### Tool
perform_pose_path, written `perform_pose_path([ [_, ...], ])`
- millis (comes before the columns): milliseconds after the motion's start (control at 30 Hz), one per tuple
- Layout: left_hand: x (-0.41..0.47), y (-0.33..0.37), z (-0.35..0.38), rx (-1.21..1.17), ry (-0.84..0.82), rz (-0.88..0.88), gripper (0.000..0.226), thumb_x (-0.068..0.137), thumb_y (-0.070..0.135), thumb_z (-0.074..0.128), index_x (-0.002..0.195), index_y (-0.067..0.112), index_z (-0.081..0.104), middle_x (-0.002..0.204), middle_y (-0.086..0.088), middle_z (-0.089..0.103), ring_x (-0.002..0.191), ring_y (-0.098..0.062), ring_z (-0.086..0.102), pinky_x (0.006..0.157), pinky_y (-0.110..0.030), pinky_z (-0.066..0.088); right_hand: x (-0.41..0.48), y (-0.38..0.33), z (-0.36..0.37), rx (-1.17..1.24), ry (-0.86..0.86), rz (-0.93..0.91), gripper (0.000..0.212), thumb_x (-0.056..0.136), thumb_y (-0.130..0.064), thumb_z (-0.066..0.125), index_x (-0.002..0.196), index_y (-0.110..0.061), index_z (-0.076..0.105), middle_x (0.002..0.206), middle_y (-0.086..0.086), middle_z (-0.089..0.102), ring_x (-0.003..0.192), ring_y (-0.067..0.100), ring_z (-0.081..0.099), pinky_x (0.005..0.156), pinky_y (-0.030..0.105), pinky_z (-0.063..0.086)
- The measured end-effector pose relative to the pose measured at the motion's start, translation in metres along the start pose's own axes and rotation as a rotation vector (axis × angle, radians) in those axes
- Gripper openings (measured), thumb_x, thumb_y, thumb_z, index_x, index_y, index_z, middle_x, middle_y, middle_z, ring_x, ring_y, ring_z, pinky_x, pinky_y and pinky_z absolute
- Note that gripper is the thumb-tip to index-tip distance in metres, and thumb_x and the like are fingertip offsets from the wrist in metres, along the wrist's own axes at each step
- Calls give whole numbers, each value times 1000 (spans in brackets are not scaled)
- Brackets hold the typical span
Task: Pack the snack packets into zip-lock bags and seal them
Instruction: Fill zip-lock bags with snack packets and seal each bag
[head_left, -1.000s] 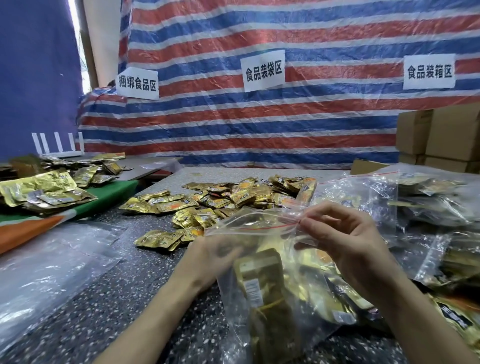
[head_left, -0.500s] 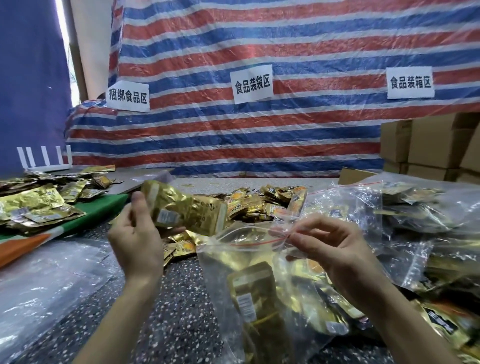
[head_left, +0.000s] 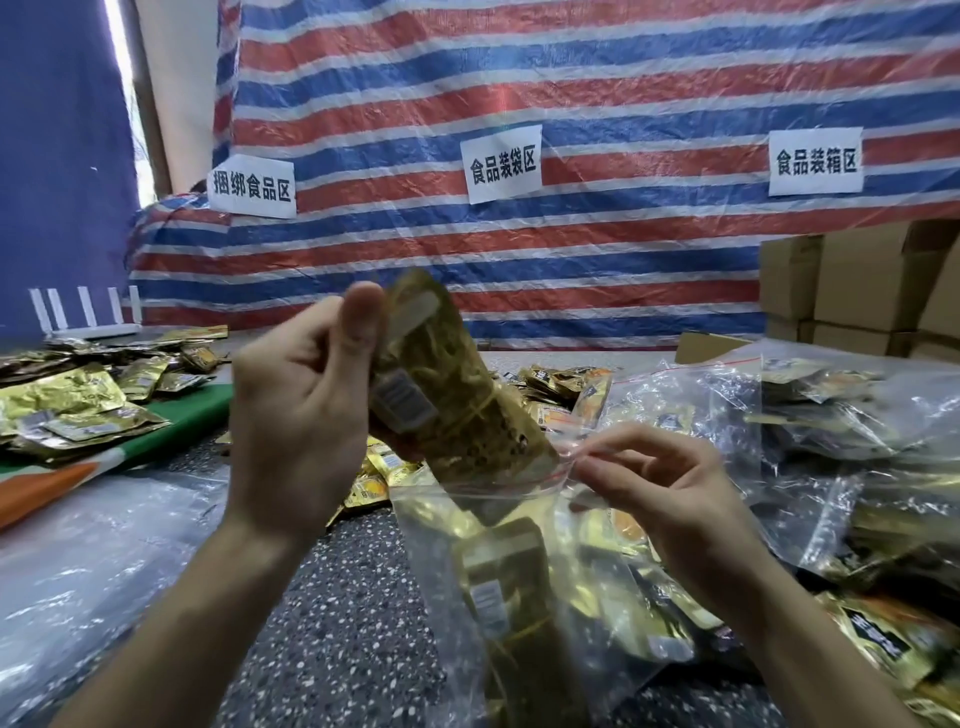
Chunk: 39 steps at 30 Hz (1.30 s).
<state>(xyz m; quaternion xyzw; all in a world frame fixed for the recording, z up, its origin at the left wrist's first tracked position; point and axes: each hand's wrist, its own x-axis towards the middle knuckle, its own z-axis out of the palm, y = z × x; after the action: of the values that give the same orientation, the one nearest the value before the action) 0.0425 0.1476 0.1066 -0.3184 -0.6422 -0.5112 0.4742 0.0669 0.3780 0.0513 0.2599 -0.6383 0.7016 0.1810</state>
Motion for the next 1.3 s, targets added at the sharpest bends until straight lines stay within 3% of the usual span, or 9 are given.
perform_pose_path([
  [133, -3, 13, 13, -144, -221, -115, 40, 98, 31, 45, 66, 9, 58, 56, -1, 58, 42, -10, 57, 33, -22, 42, 1, -2, 1, -51, 20, -9, 6, 74, -20, 77, 80, -22, 79, 87, 11, 77, 85, 21, 74, 71, 30, 60],
  [300, 1, 12, 24, -152, -406, -151, 44, 98, 34, 45, 60, 13, 53, 51, 11, 52, 43, -1, 47, 42, -10, 34, 2, -1, 2, -39, 26, -17, 9, 75, -19, 73, 79, -24, 78, 87, 9, 78, 86, 19, 74, 76, 29, 60],
  [500, -22, 6, 33, 101, -617, -224, 64, 99, 61, 28, 78, 12, 65, 71, 2, 66, 66, -16, 61, 61, -39, 47, 1, -2, 3, -7, 79, -29, 10, 71, -33, 77, 79, -26, 77, 87, 10, 77, 82, 20, 74, 72, 31, 61],
  [533, -26, 4, 30, 123, -608, -221, 62, 98, 62, 27, 87, 17, 67, 80, 4, 69, 76, -14, 63, 67, -41, 49, 1, -2, 2, 13, 97, -29, 14, 69, -37, 79, 79, -27, 77, 87, 10, 77, 82, 21, 74, 72, 32, 62],
  [633, -33, -6, 14, 151, -507, -281, 49, 85, 72, 39, 105, 36, 64, 103, 21, 66, 98, 2, 60, 75, -21, 48, 0, -3, 0, 28, 130, -16, 19, 68, -41, 80, 80, -27, 77, 88, 14, 77, 81, 27, 74, 71, 35, 62],
  [800, -52, -23, -10, 13, -677, -539, 36, 75, 69, 68, 97, 41, 68, 100, 11, 74, 92, -10, 71, 71, -22, 58, 2, 1, -2, 60, 166, -9, 14, 68, -33, 75, 80, -25, 77, 89, 18, 77, 75, 26, 73, 64, 32, 58],
  [1000, -55, -37, 0, -135, -549, -661, 14, 85, 33, 67, 91, 27, 78, 93, -3, 77, 84, -18, 73, 69, -22, 57, 1, 2, -6, 113, 128, 10, 44, 56, -53, 90, 85, -22, 78, 90, 18, 76, 80, 28, 73, 65, 31, 58],
  [1167, -51, -41, 5, -200, -390, -650, 18, 83, 31, 66, 85, 18, 79, 84, -12, 76, 81, -32, 73, 76, -41, 61, 4, 4, -16, 17, 186, 22, 23, 72, -24, 79, 91, -13, 76, 87, 19, 76, 73, 29, 74, 63, 30, 59],
  [1300, -48, -43, 3, -226, -321, -669, 20, 77, 31, 71, 86, 16, 80, 82, -14, 76, 78, -31, 74, 70, -33, 62, 6, 7, -33, -106, 228, 191, 40, 62, -16, 82, 99, -4, 73, 80, 18, 76, 65, 24, 73, 60, 25, 58],
])
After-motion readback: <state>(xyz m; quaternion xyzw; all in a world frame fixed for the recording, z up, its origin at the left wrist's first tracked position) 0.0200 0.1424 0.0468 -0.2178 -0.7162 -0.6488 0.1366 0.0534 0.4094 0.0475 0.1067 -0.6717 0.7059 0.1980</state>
